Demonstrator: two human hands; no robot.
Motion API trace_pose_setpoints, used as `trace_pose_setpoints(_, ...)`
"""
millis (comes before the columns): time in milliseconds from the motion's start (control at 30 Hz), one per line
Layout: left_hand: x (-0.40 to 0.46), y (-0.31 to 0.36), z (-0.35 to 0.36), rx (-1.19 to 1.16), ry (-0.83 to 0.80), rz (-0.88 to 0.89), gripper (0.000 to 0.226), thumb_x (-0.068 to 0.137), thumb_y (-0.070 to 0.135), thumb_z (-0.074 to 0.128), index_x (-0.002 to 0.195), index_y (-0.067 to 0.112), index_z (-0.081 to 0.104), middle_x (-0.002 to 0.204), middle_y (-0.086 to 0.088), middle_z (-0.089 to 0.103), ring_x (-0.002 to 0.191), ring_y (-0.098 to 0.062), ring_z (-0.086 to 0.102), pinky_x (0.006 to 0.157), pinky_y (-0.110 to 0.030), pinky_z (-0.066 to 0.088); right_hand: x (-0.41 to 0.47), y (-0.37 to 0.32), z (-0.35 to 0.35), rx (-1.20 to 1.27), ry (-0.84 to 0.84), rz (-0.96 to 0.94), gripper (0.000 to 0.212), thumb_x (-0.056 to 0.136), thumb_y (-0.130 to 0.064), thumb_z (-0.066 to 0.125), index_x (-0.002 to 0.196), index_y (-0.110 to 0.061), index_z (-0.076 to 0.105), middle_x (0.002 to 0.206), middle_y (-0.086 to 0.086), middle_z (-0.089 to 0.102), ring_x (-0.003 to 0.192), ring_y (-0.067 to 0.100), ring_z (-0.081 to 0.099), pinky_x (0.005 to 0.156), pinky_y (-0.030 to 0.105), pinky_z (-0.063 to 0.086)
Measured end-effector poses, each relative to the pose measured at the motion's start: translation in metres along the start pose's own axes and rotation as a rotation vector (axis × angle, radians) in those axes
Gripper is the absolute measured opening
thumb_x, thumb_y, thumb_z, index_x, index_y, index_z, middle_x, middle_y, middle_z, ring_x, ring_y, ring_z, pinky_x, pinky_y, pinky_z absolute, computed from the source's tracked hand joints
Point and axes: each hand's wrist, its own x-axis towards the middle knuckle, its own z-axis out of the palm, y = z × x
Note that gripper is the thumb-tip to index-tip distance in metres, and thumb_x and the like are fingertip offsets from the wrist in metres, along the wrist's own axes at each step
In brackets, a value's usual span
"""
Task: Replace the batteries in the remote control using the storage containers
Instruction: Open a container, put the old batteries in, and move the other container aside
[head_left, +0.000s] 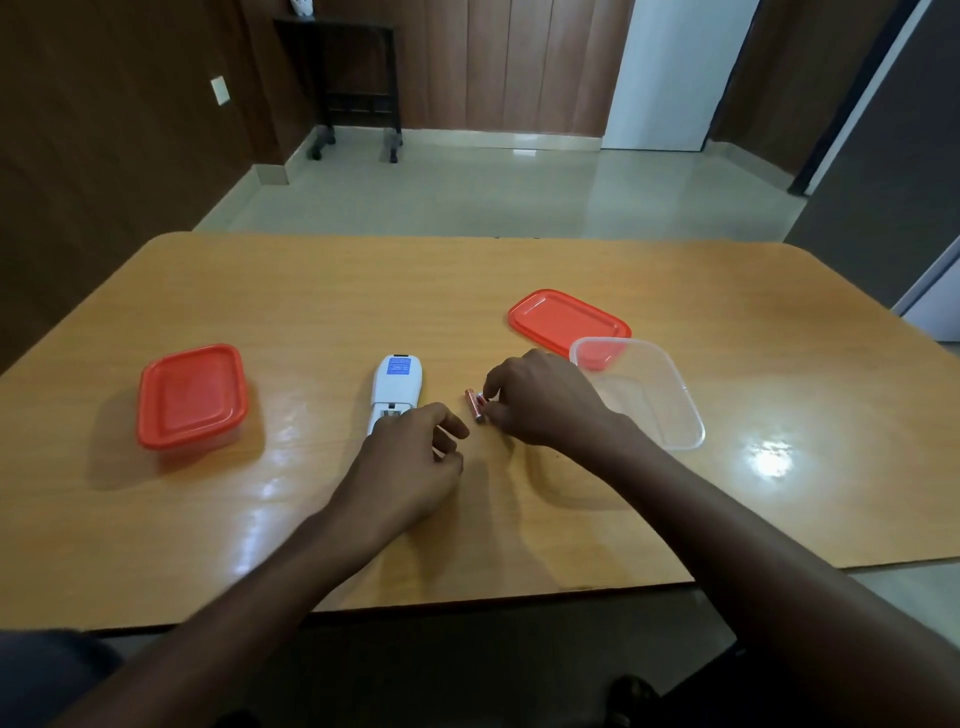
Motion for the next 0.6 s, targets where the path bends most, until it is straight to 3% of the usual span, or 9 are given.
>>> trace_pose_setpoints(167,0.000,0.002,0.000,0.000,0.002,0.019,0.024,0.091,0.019,0.065,0.113,0.027,0.067,0.098,0.010,0.069,0.093,-0.009,0.063,0.089,-0.031,0.055,-0.005,-0.005,-0.007,0.061,-0.020,0.070,0.029,0.085,-0.022,0.071,0.113,-0.014,0.075,0.103,0.005,0.076,0.093,0.024,0.069,0.066,0.027,0.046)
trace_pose_setpoints(267,0.001,0.002,0.003,0.012,0.004,0.035,0.023,0.091,0.024,0.068,0.113,0.029,0.066,0.100,0.011,0.068,0.092,-0.008,0.062,0.085,-0.029,0.054,-0.013,-0.003,-0.026,0.121,0.110,0.132,0.035,0.080,-0.028,0.075,0.113,-0.016,0.076,0.102,0.004,0.077,0.095,0.023,0.068,0.066,0.027,0.044)
trace_pose_setpoints(400,0.001,0.005,0.008,0.001,0.024,0.046,0.017,0.090,0.025,0.069,0.107,0.030,0.068,0.100,0.012,0.070,0.093,-0.010,0.065,0.084,-0.030,0.053,-0.025,0.030,-0.058,0.050,0.230,0.335,0.031,0.078,-0.029,0.070,0.105,-0.015,0.075,0.100,0.011,0.074,0.092,0.034,0.066,0.070,0.033,0.049)
trace_pose_setpoints(467,0.001,0.007,0.010,0.001,0.041,0.052,0.015,0.090,0.025,0.068,0.105,0.029,0.069,0.099,0.011,0.071,0.090,-0.010,0.066,0.082,-0.029,0.052,-0.032,0.053,-0.067,-0.050,0.150,0.436,0.025,0.080,-0.026,0.068,0.101,-0.014,0.072,0.096,0.012,0.070,0.087,0.038,0.065,0.065,0.032,0.047)
trace_pose_setpoints(533,0.001,0.008,0.011,0.008,0.052,0.058,0.015,0.090,0.025,0.068,0.105,0.027,0.069,0.099,0.010,0.071,0.088,-0.009,0.066,0.080,-0.029,0.051,-0.039,0.069,-0.066,-0.122,0.024,0.504,0.005,0.077,-0.014,0.065,0.081,-0.012,0.064,0.080,0.009,0.060,0.071,0.035,0.058,0.057,0.027,0.041)
trace_pose_setpoints(600,0.002,0.008,0.012,0.018,0.055,0.056,0.015,0.090,0.025,0.069,0.106,0.027,0.069,0.099,0.010,0.071,0.087,-0.007,0.065,0.078,-0.027,0.049,-0.042,0.077,-0.060,-0.159,-0.093,0.531,0.021,0.075,-0.004,0.059,0.063,-0.013,0.044,0.068,0.004,0.046,0.055,0.026,0.046,0.049,0.024,0.031)
